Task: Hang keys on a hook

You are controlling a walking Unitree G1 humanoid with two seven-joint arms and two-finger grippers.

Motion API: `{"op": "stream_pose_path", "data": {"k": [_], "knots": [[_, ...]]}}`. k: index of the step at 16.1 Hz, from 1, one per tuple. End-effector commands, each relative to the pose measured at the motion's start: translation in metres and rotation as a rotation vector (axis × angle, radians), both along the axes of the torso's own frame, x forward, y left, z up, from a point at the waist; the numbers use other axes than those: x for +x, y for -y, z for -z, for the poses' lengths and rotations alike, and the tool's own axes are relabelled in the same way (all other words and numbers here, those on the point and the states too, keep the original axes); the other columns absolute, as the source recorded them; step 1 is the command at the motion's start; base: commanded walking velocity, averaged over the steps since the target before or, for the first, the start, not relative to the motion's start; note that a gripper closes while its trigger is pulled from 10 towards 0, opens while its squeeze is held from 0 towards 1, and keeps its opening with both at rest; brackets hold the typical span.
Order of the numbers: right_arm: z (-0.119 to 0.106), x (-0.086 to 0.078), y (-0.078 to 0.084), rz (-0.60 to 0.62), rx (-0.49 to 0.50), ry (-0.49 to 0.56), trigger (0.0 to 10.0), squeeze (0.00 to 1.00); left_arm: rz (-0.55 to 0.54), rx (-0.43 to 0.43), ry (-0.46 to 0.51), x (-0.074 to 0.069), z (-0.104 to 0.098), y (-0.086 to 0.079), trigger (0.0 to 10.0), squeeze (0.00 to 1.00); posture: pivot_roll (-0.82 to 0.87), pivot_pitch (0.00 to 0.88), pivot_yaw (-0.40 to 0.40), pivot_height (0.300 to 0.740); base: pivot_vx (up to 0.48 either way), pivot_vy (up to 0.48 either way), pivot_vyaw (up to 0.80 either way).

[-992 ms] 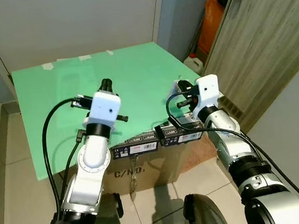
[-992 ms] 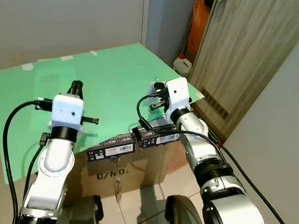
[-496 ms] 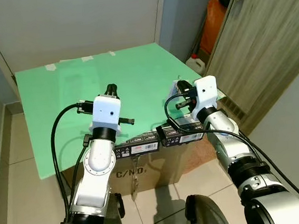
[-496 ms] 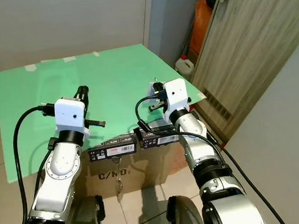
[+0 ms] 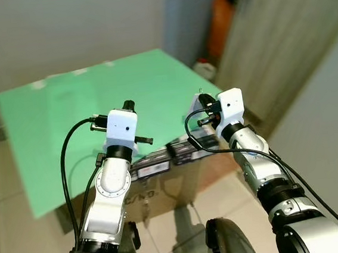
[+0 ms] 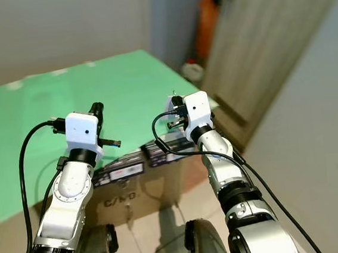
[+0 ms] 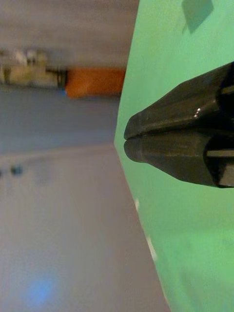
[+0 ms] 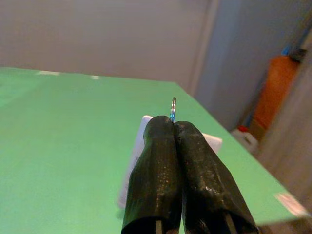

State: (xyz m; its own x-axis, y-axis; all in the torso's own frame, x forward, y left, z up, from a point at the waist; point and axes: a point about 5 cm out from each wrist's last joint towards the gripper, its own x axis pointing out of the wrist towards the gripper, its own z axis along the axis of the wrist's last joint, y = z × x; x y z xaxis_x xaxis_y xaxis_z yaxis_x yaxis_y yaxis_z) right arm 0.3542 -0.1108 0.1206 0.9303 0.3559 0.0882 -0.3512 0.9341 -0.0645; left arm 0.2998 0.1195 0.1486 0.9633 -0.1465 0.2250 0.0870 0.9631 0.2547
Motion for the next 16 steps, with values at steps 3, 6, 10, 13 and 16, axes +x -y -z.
{"op": "stream_pose_path", "data": {"k": [3,6,10,13,16], "knots": [[0.0040,-0.0013,0.0057,0.018,0.013,-0.009,0.0,0.00,0.054,-0.006,-0.011,0.0013,-0.0017,0.0104,10.0,0.00,0.12,0.000,-0.092,0.661,0.000,0.000,0.00],[0.0044,0.0003,0.0053,0.027,-0.006,-0.020,0.0,0.00,0.059,-0.007,-0.025,0.0014,-0.0011,0.0108,10.0,0.00,0.12,0.000,-0.093,0.670,0.000,0.000,0.00],[0.0063,-0.0001,0.0058,0.026,-0.016,-0.029,0.0,0.00,0.067,0.003,-0.034,0.0012,0.0005,0.0115,10.0,0.00,0.12,0.000,-0.094,0.670,0.000,0.000,0.00],[0.0074,-0.0005,0.0034,0.020,-0.027,-0.032,0.0,0.00,0.081,0.020,-0.035,0.0003,0.0000,0.0121,10.0,0.00,0.12,0.000,-0.096,0.670,0.000,0.000,0.00],[0.0084,-0.0016,0.0008,0.011,-0.029,-0.031,0.0,0.00,0.088,0.019,-0.033,0.0000,-0.0005,0.0123,10.0,0.00,0.12,0.000,-0.094,0.670,0.000,-0.454,0.00]]}}
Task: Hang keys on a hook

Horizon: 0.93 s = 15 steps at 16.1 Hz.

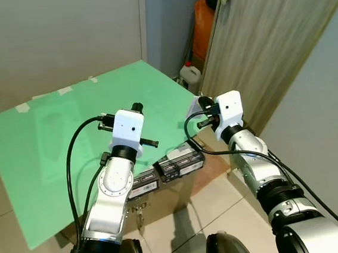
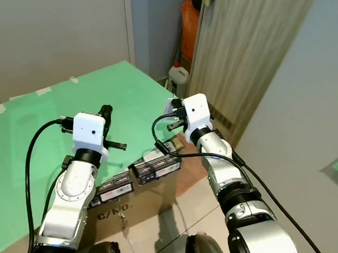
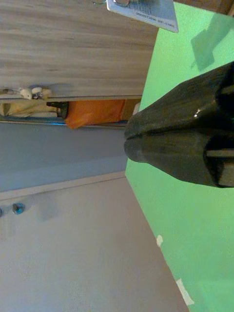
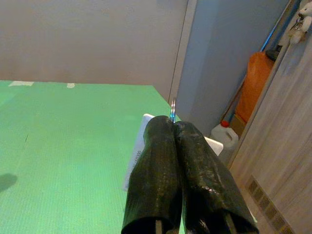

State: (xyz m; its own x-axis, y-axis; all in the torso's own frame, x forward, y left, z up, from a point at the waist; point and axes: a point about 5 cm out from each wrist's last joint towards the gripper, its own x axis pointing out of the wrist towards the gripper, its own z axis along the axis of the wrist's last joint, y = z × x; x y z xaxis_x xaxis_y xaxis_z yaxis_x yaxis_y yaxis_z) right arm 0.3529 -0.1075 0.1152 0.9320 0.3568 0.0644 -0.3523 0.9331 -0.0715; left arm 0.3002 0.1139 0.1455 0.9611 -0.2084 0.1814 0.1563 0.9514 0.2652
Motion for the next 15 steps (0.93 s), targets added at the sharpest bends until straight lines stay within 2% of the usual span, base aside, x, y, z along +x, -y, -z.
{"op": "stream_pose_path", "data": {"k": [1,5,6,13,15], "knots": [[0.0031,-0.0004,0.0038,0.008,-0.017,-0.011,0.0,0.00,0.035,0.006,0.008,-0.0007,-0.0032,0.0076,10.0,0.00,0.12,0.000,-0.095,0.670,0.000,-0.472,0.00],[0.0021,0.0010,0.0046,0.006,-0.020,-0.012,0.0,0.00,0.046,-0.002,0.008,-0.0002,-0.0031,0.0090,10.0,0.00,0.12,0.000,-0.098,0.670,0.000,-0.472,0.00],[0.0023,0.0013,0.0044,0.001,-0.012,-0.018,0.0,0.00,0.045,-0.008,0.009,0.0004,-0.0038,0.0088,10.0,0.00,0.12,0.000,-0.099,0.670,0.000,-0.360,-0.61],[0.0023,0.0022,0.0039,0.001,0.005,-0.025,0.0,0.00,0.049,-0.021,0.014,0.0020,-0.0053,0.0080,10.0,0.00,0.12,0.000,-0.097,0.670,0.000,0.000,-0.70],[0.0011,0.0031,0.0056,0.024,-0.007,-0.015,0.0,0.00,0.053,-0.018,0.011,0.0028,-0.0052,0.0084,10.0,0.00,0.12,0.000,-0.094,0.670,0.000,0.000,-0.30]]}}
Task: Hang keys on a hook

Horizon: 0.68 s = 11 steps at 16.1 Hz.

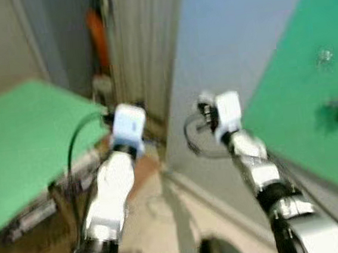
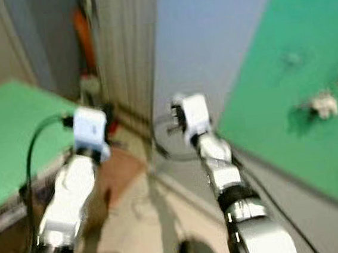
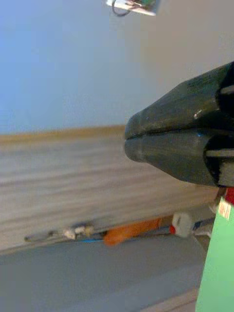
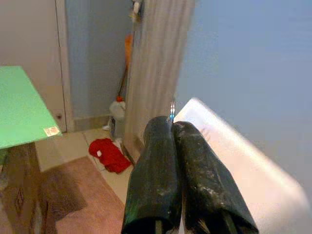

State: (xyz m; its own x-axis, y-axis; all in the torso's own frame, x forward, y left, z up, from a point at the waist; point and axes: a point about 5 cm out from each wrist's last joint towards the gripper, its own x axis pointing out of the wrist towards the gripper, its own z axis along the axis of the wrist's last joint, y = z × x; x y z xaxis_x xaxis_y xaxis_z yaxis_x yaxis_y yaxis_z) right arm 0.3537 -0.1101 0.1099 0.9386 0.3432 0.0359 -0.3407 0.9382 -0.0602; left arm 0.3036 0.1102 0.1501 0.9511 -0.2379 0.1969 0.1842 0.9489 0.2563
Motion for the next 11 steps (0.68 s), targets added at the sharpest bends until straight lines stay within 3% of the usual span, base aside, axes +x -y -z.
{"op": "stream_pose_path", "data": {"k": [1,4,11], "knots": [[-0.0038,0.0025,0.0036,0.013,-0.015,0.014,0.0,0.00,0.023,-0.005,-0.004,-0.0003,-0.0001,0.0051,10.0,0.00,0.12,0.000,-0.093,0.670,0.000,0.000,0.00],[-0.0053,0.0009,0.0046,-0.005,0.014,0.027,0.0,0.00,0.029,-0.001,-0.006,-0.0004,0.0007,0.0063,10.0,0.00,0.11,0.000,-0.088,0.675,0.000,0.000,0.00],[-0.0041,0.0014,0.0054,0.005,0.013,0.013,0.0,0.00,0.053,0.006,-0.008,-0.0002,0.0010,0.0091,10.0,0.00,0.11,0.000,-0.085,0.740,0.000,0.000,0.00]]}}
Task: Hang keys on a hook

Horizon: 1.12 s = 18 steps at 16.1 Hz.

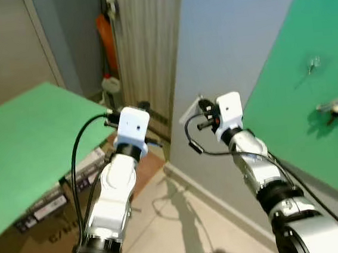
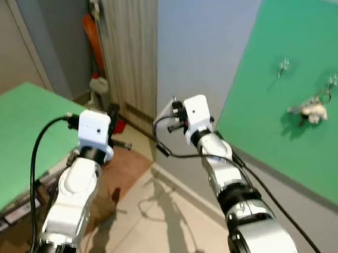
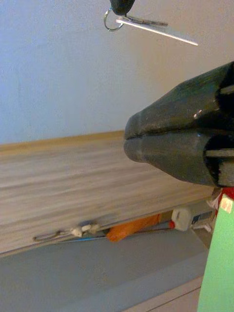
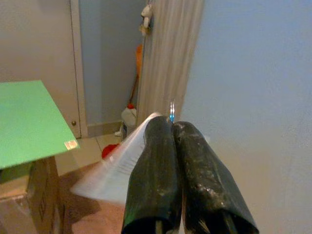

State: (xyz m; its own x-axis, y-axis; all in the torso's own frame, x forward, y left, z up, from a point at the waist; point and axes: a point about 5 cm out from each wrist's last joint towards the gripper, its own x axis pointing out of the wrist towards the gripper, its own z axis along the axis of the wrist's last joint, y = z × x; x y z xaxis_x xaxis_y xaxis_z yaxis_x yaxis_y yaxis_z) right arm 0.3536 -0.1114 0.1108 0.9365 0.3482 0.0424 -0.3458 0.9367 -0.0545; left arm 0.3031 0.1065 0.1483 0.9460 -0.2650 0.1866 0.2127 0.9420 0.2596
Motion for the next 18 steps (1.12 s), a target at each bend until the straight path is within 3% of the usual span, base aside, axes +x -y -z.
{"op": "stream_pose_path", "data": {"k": [1,7,10,18], "knots": [[-0.0033,0.0016,0.0042,0.010,0.006,0.008,0.0,0.00,0.027,0.002,0.002,0.0004,-0.0009,0.0054,10.0,0.00,0.11,0.000,-0.085,0.740,0.000,0.000,0.00],[-0.0011,0.0012,0.0037,0.010,0.010,-0.006,0.0,0.00,0.036,0.011,-0.008,-0.0005,0.0016,0.0058,10.0,0.00,0.11,0.000,-0.085,0.740,0.000,0.000,0.00],[0.0011,-0.0014,0.0091,0.042,0.006,0.003,0.0,0.00,0.002,-0.060,-0.065,0.0019,0.0073,-0.0006,10.0,0.00,0.10,0.000,-0.080,0.740,0.000,0.000,0.00],[0.0054,-0.0041,0.0121,0.051,0.015,-0.016,0.0,0.00,0.009,-0.060,-0.070,0.0012,0.0087,0.0005,10.0,0.00,0.09,0.000,-0.075,0.740,0.000,0.000,0.00]]}}
